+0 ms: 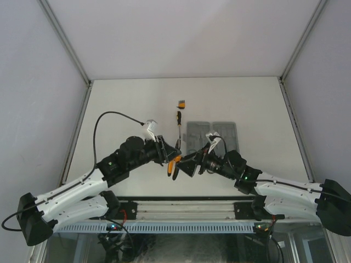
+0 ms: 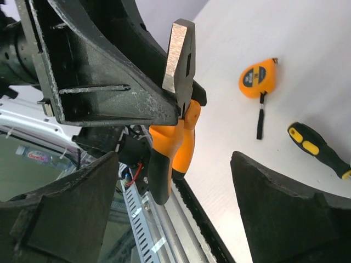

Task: Sort the tools into containers
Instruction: Pick up the pliers at the center of the board.

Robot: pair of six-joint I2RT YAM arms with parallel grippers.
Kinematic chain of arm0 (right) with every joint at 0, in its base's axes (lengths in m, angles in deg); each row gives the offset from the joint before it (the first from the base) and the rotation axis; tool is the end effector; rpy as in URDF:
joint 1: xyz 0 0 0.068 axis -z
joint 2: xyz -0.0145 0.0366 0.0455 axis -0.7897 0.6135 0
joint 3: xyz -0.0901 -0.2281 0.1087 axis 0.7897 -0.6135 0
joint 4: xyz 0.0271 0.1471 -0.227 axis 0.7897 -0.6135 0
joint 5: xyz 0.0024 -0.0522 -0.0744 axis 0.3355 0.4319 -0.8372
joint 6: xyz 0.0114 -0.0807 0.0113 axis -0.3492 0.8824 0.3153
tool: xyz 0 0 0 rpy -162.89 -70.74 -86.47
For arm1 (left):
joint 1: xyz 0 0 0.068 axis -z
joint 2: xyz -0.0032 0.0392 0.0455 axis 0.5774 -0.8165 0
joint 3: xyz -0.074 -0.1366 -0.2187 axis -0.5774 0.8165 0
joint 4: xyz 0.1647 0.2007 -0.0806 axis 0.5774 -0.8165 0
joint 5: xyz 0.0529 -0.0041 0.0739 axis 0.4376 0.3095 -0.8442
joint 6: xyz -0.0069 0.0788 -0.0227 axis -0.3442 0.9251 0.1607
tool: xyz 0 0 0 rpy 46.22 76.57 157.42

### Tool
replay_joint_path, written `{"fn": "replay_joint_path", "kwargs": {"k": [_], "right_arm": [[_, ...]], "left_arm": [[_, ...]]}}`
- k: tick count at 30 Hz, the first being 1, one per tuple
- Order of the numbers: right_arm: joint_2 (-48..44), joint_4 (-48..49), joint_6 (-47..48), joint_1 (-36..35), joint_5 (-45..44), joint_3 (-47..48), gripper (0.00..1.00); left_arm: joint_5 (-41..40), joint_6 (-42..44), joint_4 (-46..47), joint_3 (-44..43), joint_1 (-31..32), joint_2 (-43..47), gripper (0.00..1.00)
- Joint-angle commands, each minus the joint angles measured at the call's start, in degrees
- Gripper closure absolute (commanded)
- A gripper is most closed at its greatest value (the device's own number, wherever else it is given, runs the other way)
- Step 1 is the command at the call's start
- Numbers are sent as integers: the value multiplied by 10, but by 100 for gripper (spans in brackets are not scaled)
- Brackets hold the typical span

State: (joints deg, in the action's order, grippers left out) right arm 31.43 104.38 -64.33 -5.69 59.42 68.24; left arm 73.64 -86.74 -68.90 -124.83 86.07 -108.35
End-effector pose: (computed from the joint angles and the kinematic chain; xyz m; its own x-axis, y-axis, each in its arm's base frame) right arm 0.1349 0.2256 0.2126 -0.6334 0.2482 -0.7330 -0.6226 0.3991 0.6731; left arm 0.1607 -0.1994 0.2584 -0.7140 -0.2577 -0.6510 0.3936 0.6212 -0.6776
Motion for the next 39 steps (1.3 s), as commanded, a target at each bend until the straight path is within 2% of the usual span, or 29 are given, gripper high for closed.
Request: {"fn": "replay_joint_path", "kwargs": {"k": [1,3,6,12,24,29,33,39], "right_arm": [[-39,14,35,3,39,7,15],[-53,15,43,4,59,10,9],[-68,21,57,5,91,21,6],[-74,32,68,6,134,45,5],[-46,55,75,10,135,61,5],[-25,83,68,10,156,66,9],[-14,106,59,10,174,66,16],[-5,122,47,11,180,66,38]], "left_arm": [[42,11,72,0,-2,40,94],[56,14,79,-3,-3,48,96],[88,19,99,-11,-3,55,97],[136,16,133,-27,-2,66,97],[166,4,159,-39,2,71,97],[170,-5,178,-40,4,70,97],[172,-8,183,-41,3,66,97],[173,-11,192,-37,4,65,94]]}}
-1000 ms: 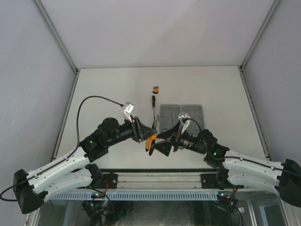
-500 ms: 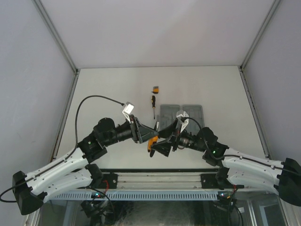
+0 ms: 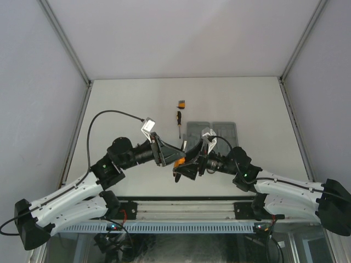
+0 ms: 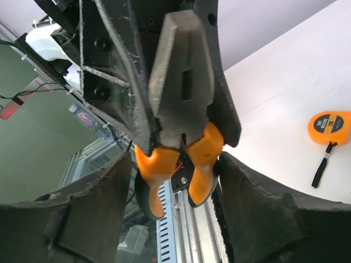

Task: Sort the tools into containers
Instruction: Pick up the pliers at the center of the board.

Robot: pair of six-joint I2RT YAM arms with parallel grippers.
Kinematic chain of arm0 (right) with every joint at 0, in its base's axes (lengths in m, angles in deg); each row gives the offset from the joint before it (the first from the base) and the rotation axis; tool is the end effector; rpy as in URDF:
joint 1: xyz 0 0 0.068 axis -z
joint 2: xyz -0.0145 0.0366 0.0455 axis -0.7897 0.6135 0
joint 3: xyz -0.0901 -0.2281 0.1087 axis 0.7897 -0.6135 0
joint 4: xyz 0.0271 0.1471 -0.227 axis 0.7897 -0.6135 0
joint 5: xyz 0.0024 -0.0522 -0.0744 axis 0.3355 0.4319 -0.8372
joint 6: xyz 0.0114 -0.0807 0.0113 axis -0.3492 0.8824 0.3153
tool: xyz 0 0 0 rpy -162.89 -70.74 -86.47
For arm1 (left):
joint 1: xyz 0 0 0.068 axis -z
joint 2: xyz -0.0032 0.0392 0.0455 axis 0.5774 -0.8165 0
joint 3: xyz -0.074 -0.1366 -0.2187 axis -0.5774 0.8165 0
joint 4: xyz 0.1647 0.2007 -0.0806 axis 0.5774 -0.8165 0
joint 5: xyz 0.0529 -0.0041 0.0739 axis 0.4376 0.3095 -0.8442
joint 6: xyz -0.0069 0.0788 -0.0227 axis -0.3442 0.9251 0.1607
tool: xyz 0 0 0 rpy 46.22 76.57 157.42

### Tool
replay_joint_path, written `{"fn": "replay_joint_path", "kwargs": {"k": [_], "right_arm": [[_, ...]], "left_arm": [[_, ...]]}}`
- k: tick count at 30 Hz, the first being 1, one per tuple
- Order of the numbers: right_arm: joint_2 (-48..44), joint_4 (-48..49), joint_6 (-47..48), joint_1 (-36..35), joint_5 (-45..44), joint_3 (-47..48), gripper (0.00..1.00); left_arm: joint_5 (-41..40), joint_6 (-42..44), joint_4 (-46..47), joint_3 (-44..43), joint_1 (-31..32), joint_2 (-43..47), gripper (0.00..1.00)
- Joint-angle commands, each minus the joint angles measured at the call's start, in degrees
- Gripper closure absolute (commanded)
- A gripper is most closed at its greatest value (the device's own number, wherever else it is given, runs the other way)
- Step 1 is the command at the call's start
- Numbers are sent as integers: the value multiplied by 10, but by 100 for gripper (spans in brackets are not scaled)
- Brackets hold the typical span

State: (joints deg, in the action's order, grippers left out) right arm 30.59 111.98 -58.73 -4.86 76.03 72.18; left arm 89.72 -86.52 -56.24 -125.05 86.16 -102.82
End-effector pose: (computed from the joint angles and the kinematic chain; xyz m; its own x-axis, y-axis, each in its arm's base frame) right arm 0.1210 0.2343 0.2618 -0.5304 0.2013 -0.8235 -0.8238 0.1069 0.5567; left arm 0.1364 -0.2015 0.3139 -0.6742 -0.2515 -0.6943 0.6371 0.2773 -0.7191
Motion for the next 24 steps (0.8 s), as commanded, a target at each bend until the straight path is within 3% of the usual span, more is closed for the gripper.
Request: {"fn": "replay_joint_path", "kwargs": {"k": [1,3,6,9,12,16,24], "right_arm": [[3,46,-9,2,14,26,42],[3,43,-10,2,10,27,52],[0,27,-12,3,-5,26,74],[-8,5,-10,3,-24,26,87],[-23,-24,-6,3,-45,26,92],[-45,-72,3,3,-70,26,95],[-112,-196,25,4,-148,26,98]], "left_arm": [[12,-13,65,-35,3,9,92],[10,-12,64,-33,3,11,86],[5,-8,60,-32,3,13,74],[-3,-2,51,-32,4,18,53],[-23,9,36,-32,3,28,34],[-49,38,-11,-47,3,32,16],[-128,85,-106,-68,0,40,3]]}}
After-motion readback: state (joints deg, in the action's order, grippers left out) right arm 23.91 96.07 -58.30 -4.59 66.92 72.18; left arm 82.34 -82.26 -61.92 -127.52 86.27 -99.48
